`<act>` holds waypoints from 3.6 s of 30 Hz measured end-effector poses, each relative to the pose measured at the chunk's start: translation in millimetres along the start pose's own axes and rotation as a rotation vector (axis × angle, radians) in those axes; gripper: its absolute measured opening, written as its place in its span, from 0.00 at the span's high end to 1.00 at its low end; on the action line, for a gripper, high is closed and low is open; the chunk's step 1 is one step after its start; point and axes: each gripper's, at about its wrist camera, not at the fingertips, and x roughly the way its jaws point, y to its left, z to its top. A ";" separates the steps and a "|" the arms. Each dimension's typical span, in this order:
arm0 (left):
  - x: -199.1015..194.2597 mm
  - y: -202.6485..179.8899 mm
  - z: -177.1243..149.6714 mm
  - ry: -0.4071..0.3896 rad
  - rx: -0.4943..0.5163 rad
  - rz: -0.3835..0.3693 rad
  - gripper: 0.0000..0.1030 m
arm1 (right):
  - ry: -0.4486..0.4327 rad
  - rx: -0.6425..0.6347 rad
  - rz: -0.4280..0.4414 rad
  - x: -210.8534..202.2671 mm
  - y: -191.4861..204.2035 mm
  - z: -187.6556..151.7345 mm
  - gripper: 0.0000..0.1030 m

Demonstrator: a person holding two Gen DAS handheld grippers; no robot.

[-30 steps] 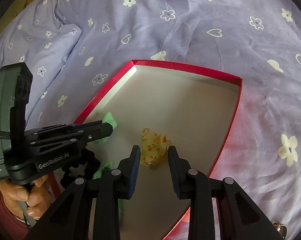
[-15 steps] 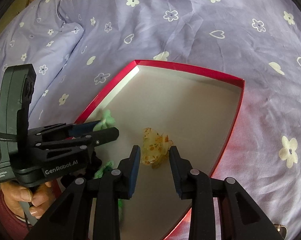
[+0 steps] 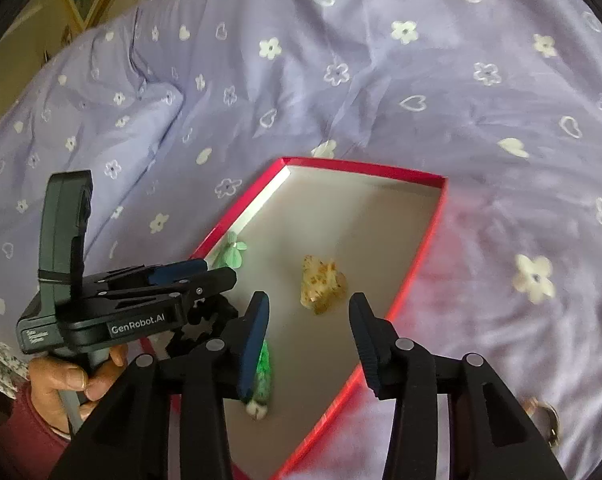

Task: Organize jewelry
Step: 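Open both tools to release the hair tie and clip in the box, then move both open tools back toward the gold watch and beaded bracelet, then grasp the gold watch with the left tool while the right tool grasps the colorful beaded bracelet, then carry the watch with the left tool while the right tool carries the beaded bracelet into the box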

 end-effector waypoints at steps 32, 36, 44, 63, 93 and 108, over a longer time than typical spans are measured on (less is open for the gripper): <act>-17.2 -165.5 -61.9 0.072 0.218 -0.171 0.48 | -0.151 0.358 -0.214 -159.2 -144.3 -126.4 0.49; -10.8 -180.3 -61.5 0.082 0.250 -0.174 0.47 | -0.173 0.398 -0.257 -175.4 -165.3 -138.0 0.49; 15.5 -212.5 -52.4 0.107 0.317 -0.172 0.48 | -0.204 0.489 -0.359 -201.2 -220.2 -152.3 0.50; 61.8 -239.1 -47.8 0.164 0.396 -0.184 0.90 | -0.172 0.527 -0.421 -173.2 -277.8 -140.4 0.92; -26.8 -136.4 -45.3 0.009 0.207 -0.150 0.92 | -0.205 0.298 -0.118 -140.9 -121.1 -81.2 0.92; -52.2 -48.5 -51.2 -0.032 0.061 -0.072 0.92 | -0.137 0.182 0.005 -96.1 -42.5 -62.2 0.92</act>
